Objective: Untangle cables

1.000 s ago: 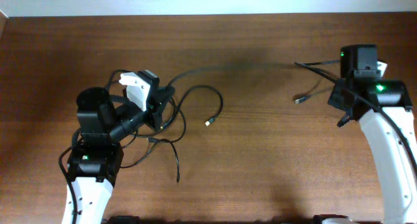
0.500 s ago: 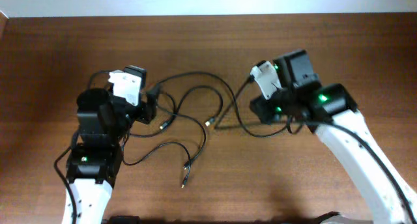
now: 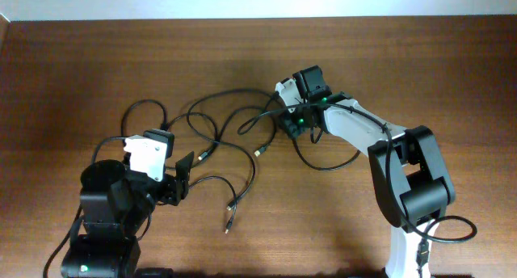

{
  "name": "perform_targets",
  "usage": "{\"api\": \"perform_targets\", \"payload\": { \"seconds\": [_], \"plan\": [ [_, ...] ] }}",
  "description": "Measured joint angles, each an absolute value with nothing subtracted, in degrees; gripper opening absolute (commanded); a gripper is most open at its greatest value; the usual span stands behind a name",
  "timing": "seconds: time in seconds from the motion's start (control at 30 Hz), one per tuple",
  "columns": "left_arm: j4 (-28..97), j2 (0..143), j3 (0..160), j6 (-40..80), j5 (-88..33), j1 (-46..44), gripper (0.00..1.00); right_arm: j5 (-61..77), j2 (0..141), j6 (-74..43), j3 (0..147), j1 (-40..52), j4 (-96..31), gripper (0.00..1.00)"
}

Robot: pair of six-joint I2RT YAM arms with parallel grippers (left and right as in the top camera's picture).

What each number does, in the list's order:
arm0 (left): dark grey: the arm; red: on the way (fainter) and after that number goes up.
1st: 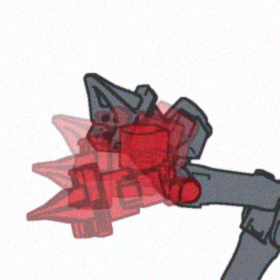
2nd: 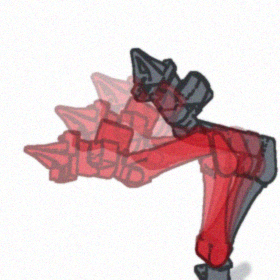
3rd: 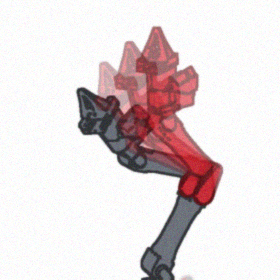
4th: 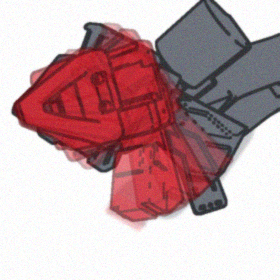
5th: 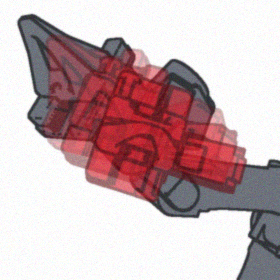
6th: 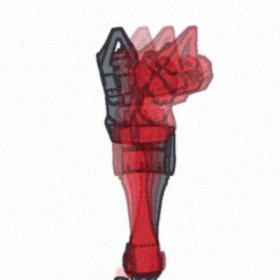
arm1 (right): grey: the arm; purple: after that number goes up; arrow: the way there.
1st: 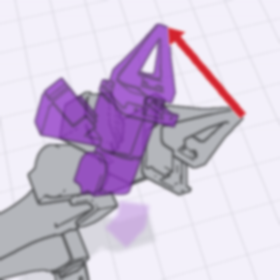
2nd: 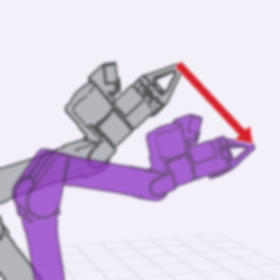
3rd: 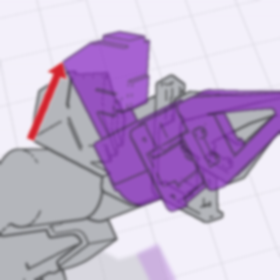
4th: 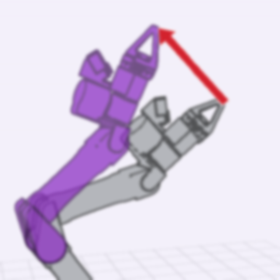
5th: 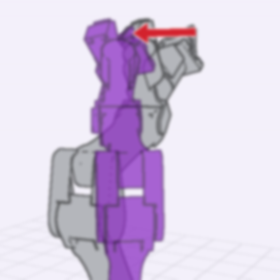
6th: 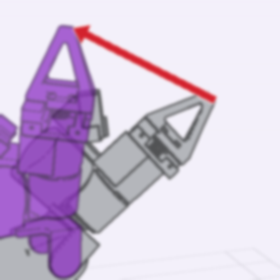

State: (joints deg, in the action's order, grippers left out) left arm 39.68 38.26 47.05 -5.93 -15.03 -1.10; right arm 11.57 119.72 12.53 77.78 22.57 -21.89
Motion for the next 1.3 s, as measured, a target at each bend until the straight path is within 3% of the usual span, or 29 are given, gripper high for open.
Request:
{"api": "perform_targets", "payload": {
  "seconds": [0.07, 0.1, 0.3, 0.37, 0.43, 0.53, 0.57, 0.7, 0.8, 0.87, 0.97, 1.03, 1.07, 1.13, 1.17, 1.2, 1.3],
  "plan": [
    [39.7, 38.3, 47.0, -6.0, -15.0, -1.1, 0.66, 11.8, 119.7, 12.7, 77.7, 22.6, -22.0, 0.33],
    [39.7, 38.3, 47.0, -6.0, -15.0, -1.1, 0.66, 11.9, 119.7, 12.7, 77.5, 22.6, -22.1, 0.04],
    [39.7, 38.3, 47.0, -6.0, -15.0, -1.1, 0.67, 14.2, 116.9, 7.2, 78.4, 22.5, -34.2, 0.04],
    [39.8, 38.3, 47.0, -6.0, -15.0, -1.1, 0.67, 13.0, 104.2, 6.9, 83.5, 22.5, -43.7, 0.04],
    [39.8, 38.3, 47.0, -5.9, -15.0, -1.1, 0.68, 3.6, 89.7, 6.6, 89.6, 22.5, -51.7, 0.04],
    [39.9, 38.3, 47.0, -5.9, -15.0, -1.1, 0.68, -23.4, 70.1, 3.2, 91.6, 22.7, -52.4, 0.04],
    [39.9, 38.3, 47.0, -6.0, -15.0, -1.1, 0.68, -34.2, 65.2, 2.1, 92.2, 22.7, -51.3, 0.04],
    [41.1, 38.3, 47.0, -6.0, -15.0, -1.1, 0.67, -53.6, 59.7, 6.8, 91.9, 22.1, -36.9, 0.04],
    [41.8, 38.3, 47.0, -5.9, -15.0, -1.1, 0.67, -54.5, 67.8, 10.5, 91.8, -0.4, -35.4, 0.04],
    [43.0, 38.3, 47.0, -6.0, -15.0, -1.1, 0.66, -44.3, 74.4, 6.3, 91.9, -13.4, -35.1, 0.04],
    [43.1, 38.3, 47.0, -6.5, -15.0, -1.1, 0.67, -32.6, 84.8, -0.1, 92.4, -24.9, -37.6, 0.04],
    [43.3, 38.3, 46.9, -6.6, -15.0, -1.2, 0.67, -20.9, 93.3, -6.5, 92.4, -36.6, -41.6, 0.04],
    [43.3, 38.3, 46.9, -6.7, -15.0, -1.1, 0.67, -8.2, 99.2, -9.9, 92.2, -45.3, -43.8, 0.04],
    [43.3, 38.3, 46.9, -6.7, -15.0, -1.1, 0.67, 4.5, 103.9, -11.7, 92.5, -52.4, -46.9, 0.04],
    [43.4, 38.3, 46.9, -6.7, -15.0, -1.1, 0.67, 8.9, 109.9, -12.1, 92.5, -54.2, -49.5, 0.89],
    [43.5, 38.3, 46.9, -6.7, -15.0, -1.1, 0.67, 10.3, 112.5, -12.3, 92.3, -54.2, -50.5, 0.99],
    [43.7, 38.3, 46.9, -6.7, -15.0, -1.1, 0.67, 19.0, 113.9, -10.6, 92.3, -53.6, -51.3, 0.99]
  ]
}}
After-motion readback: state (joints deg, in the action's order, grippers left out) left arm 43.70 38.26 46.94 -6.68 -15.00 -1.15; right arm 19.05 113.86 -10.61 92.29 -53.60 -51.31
